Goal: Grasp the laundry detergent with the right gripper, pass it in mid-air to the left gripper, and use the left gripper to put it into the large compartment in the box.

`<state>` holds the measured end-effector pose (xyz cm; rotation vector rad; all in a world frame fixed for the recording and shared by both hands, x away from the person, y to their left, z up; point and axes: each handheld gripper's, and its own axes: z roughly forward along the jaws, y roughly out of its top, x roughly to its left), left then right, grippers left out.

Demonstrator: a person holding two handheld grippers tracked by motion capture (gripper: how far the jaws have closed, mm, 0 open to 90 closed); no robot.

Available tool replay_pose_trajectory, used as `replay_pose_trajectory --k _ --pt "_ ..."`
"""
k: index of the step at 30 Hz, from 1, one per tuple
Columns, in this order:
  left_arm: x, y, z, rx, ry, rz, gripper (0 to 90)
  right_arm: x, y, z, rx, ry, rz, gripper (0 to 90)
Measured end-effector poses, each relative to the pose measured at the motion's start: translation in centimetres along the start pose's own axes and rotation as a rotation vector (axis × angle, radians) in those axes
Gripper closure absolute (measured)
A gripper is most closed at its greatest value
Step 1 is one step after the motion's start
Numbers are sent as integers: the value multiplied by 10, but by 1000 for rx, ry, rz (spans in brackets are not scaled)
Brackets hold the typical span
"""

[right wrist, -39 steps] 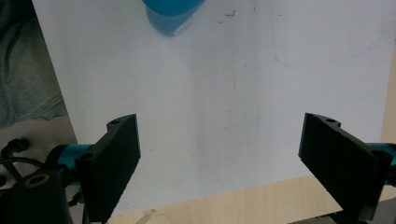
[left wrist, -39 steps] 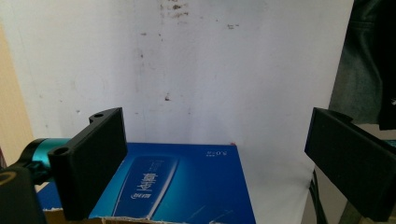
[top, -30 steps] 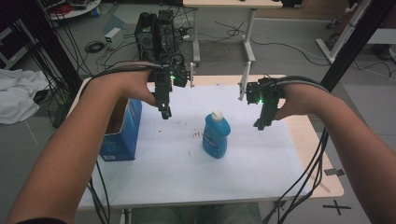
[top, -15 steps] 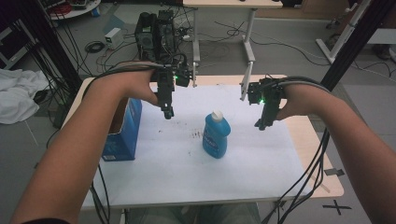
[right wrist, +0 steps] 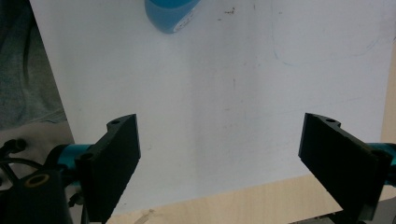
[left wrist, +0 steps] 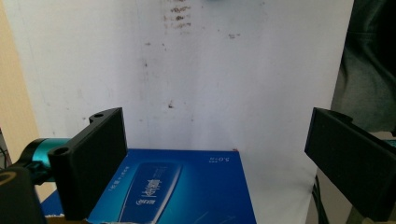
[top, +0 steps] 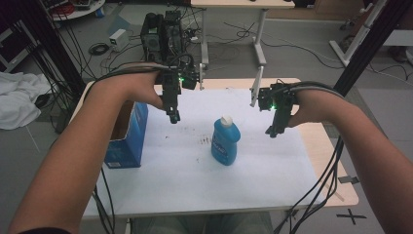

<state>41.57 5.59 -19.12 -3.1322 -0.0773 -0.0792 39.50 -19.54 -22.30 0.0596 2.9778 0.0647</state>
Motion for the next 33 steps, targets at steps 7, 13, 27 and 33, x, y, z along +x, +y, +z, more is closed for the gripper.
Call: replay_pose_trajectory --k 7,13,27,33 --pt "-6 -3 3 17 -2 -6 57 7 -1 -3 26 -1 39 118" --pt "-8 -2 0 14 -5 5 57 10 -5 -7 19 1 58 118" --pt "-9 -6 -2 7 21 -12 57 16 0 -5 -111 -1 104 118" --pt "-9 -7 -3 -4 32 -10 57 20 0 -6 -266 -4 89 118"
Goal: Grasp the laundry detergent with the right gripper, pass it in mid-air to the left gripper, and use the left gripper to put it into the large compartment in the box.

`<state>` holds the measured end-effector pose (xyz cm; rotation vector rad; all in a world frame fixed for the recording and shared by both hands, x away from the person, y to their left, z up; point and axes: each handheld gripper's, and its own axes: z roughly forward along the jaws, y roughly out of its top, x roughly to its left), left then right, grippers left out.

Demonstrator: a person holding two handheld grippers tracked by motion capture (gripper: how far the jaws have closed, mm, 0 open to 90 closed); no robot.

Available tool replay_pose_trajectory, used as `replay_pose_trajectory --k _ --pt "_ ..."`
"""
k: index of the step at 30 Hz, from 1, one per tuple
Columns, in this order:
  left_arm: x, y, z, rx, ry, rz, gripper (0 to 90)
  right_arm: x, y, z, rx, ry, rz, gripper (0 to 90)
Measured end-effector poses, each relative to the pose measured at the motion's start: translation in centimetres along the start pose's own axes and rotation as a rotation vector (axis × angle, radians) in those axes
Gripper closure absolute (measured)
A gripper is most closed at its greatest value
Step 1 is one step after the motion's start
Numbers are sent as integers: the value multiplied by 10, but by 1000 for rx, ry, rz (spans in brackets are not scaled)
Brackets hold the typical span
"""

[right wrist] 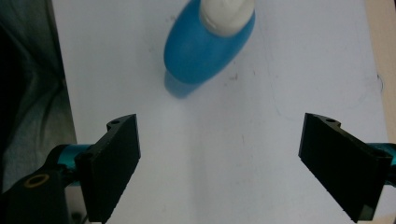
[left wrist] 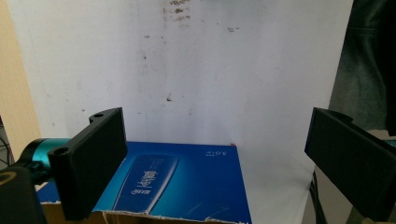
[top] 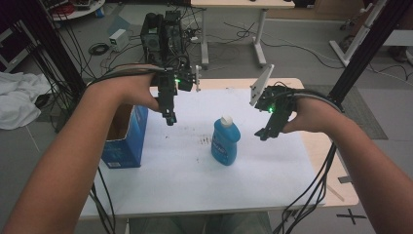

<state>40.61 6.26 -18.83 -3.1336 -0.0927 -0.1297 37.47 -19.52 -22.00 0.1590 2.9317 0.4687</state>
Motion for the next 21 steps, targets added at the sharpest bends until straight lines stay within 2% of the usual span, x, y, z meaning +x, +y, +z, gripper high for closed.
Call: replay_pose_trajectory --k 1,5,8,9,10,12,14,16,18,19,20,21 --pt "-1 0 1 -3 -11 -7 56 1 0 -1 -28 9 5 118" --pt "0 -1 -1 1 -4 -6 57 8 -4 -3 -144 14 25 118" --pt "-1 -2 -4 -4 5 -3 57 12 -9 -4 -249 7 46 118" --pt "-2 -3 -3 -6 -2 -14 57 13 -10 -5 -286 7 56 118" --pt "-2 -3 -4 -6 4 -3 57 14 -12 -5 -321 0 73 118" --pt "-4 -3 -3 -3 -6 -8 57 14 -17 -5 -380 -14 108 118" --pt "-5 -3 -3 -8 12 -6 57 11 -24 -5 -447 -12 150 117" --pt "-5 -3 -5 -11 11 -3 57 8 -30 -3 -484 -28 216 117" --pt "-6 -3 -6 -20 14 -8 57 8 -35 -1 -500 -45 236 117" --pt "-6 -3 -6 -16 15 4 57 8 -38 1 -506 -56 247 117" --pt "-6 -3 -6 -13 16 6 57 9 -41 2 -523 -51 257 118" --pt "-6 -3 -7 -5 12 14 57 9 -45 3 -548 -72 266 117"
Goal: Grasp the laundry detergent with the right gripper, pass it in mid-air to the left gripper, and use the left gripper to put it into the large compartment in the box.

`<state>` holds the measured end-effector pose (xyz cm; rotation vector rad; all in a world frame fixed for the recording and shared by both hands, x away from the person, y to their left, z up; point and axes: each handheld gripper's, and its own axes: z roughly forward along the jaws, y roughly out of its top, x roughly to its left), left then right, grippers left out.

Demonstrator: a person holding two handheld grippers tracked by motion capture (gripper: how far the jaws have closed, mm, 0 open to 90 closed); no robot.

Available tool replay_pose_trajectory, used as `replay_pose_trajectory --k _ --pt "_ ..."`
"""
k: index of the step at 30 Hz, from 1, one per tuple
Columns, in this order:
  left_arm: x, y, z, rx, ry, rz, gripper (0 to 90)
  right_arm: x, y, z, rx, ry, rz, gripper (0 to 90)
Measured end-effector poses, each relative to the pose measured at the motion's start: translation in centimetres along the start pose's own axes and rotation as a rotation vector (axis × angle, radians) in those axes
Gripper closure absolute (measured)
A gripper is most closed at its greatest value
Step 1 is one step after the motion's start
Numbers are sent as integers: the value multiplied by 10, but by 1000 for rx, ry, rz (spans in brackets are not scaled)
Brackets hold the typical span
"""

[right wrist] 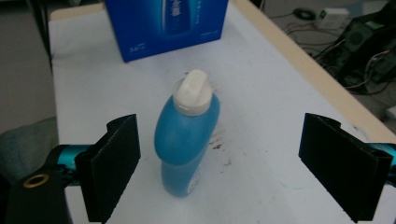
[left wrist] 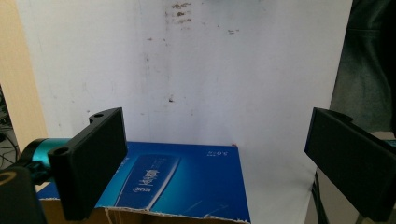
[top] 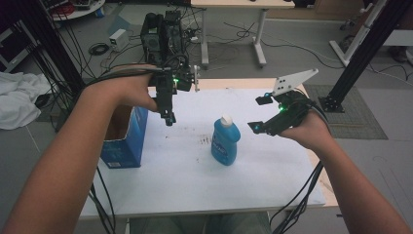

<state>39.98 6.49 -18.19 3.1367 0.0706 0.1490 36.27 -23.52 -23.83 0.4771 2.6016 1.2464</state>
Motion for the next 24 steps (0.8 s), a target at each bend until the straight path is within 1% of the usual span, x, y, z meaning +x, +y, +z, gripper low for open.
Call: replay_pose_trajectory --k 1,2,3,5,7,8,9,10,11,12,13,14,15,16,18,19,20,21,22,23,24 --pt "0 0 0 3 0 4 57 -1 -3 -2 -21 -13 4 117" --pt "-1 0 0 3 7 -3 57 -2 -6 -3 -42 -19 5 118" --pt "-1 -1 1 -7 7 -4 57 -1 -10 -6 -65 -44 14 118" --pt "0 -2 0 2 0 4 57 -1 -17 -10 -104 -57 44 118" --pt "0 -3 1 -6 -2 -3 57 0 -24 -15 -140 -80 79 117" --pt "0 -4 1 -7 5 -4 57 1 -28 -16 -156 -89 104 117" --pt "0 -4 1 -8 7 -3 57 4 -32 -19 -175 -105 118 117" --pt "0 -4 1 -9 2 0 57 5 -35 -20 -191 -109 116 117" --pt "0 -4 1 -12 -1 1 57 7 -38 -21 -199 -114 126 118" --pt "0 -5 1 -13 -2 3 57 10 -42 -22 -205 -125 134 117" --pt "0 -5 2 -16 5 4 57 11 -46 -23 -210 -126 139 117" --pt "1 -6 1 -8 6 14 57 14 -50 -25 -214 -127 148 118" --pt "1 -6 1 -11 1 10 57 16 -55 -25 -220 -140 151 117" --pt "0 -6 2 -14 7 7 57 18 -60 -26 -216 -138 159 117" --pt "-1 -7 3 -21 1 9 57 24 -70 -26 -220 -146 166 118" --pt "0 -8 3 -19 -2 11 57 25 -75 -25 -219 -151 162 117" --pt "0 -9 4 -21 0 10 56 29 -80 -24 -210 -156 177 117" --pt "0 -9 4 -21 0 10 57 29 -80 -24 -210 -156 177 117" --pt "0 -10 4 -20 1 10 57 31 -85 -22 -207 -161 178 117" --pt "-1 -10 4 -18 7 11 57 37 -94 -18 -178 -161 200 117" --pt "-1 -10 5 -24 2 10 57 39 -98 -16 -177 -168 196 117"
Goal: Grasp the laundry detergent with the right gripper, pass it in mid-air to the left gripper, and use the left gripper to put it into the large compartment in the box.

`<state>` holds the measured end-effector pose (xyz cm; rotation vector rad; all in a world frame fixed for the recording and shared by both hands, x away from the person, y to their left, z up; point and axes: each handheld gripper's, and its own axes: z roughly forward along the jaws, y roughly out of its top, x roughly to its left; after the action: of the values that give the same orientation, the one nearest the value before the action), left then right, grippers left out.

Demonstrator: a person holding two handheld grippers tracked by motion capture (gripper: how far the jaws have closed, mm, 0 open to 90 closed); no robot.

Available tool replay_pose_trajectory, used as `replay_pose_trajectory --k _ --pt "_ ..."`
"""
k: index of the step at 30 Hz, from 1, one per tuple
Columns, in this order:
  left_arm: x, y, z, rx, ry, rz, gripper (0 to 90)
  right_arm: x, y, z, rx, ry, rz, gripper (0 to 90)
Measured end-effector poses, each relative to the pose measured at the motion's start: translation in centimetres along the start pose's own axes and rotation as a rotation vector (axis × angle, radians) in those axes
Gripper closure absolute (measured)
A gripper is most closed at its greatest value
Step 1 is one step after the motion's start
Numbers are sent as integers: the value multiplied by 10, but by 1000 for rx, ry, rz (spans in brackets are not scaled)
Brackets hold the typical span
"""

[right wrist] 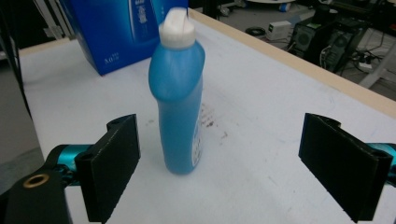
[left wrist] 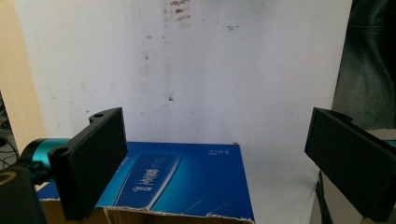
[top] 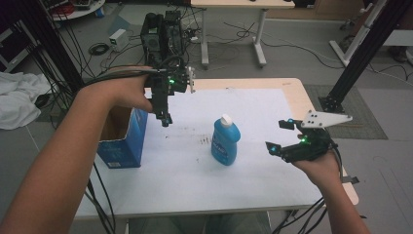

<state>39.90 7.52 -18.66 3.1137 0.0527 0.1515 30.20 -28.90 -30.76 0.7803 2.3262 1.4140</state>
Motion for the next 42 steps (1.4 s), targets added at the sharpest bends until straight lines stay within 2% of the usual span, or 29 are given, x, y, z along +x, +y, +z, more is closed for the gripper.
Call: replay_pose_trajectory --k 2,6,7,8,9,10,11,13,14,15,17,18,22,23,24,28,32,34,38,39,42 --pt "-1 0 0 -1 7 4 57 4 -9 4 7 9 16 117" --pt "-3 0 0 -4 -1 7 57 10 -27 19 18 11 15 117" --pt "-3 0 0 -4 -1 7 57 10 -27 19 18 11 15 117" --pt "-4 -1 1 7 5 9 57 14 -39 32 7 15 10 117" --pt "-4 -1 1 7 5 9 57 14 -39 32 7 15 10 117" --pt "-4 -1 1 4 -3 7 57 16 -42 36 6 19 30 117" --pt "-5 -2 2 0 6 7 57 17 -47 42 16 21 13 117" --pt "-5 -2 1 0 0 7 57 20 -55 54 16 33 48 117" --pt "-5 -3 0 3 16 18 57 21 -58 59 10 33 52 117" --pt "-6 -3 0 -2 4 8 57 21 -61 63 14 42 65 117" --pt "-7 -3 1 -2 4 7 57 21 -66 72 19 51 79 117" --pt "-7 -3 1 0 3 8 57 22 -68 76 25 51 72 117" --pt "-8 -4 3 7 0 10 57 23 -69 89 35 39 58 117" --pt "-8 -4 3 7 0 8 57 24 -69 93 22 36 61 117" --pt "-8 -3 3 8 0 9 57 25 -68 95 32 35 77 117" --pt "-8 -3 4 8 -1 11 57 23 -68 105 18 38 60 117" --pt "-8 -3 5 8 1 12 57 23 -67 112 21 37 80 117" --pt "-8 -3 5 8 -1 16 57 22 -65 116 5 33 71 117" --pt "-9 -2 6 6 -1 19 57 23 -62 123 18 38 67 117" --pt "-9 -2 6 7 -2 21 57 23 -61 126 -1 36 54 117" --pt "-9 -3 6 9 -3 19 57 23 -59 131 -7 44 60 117"
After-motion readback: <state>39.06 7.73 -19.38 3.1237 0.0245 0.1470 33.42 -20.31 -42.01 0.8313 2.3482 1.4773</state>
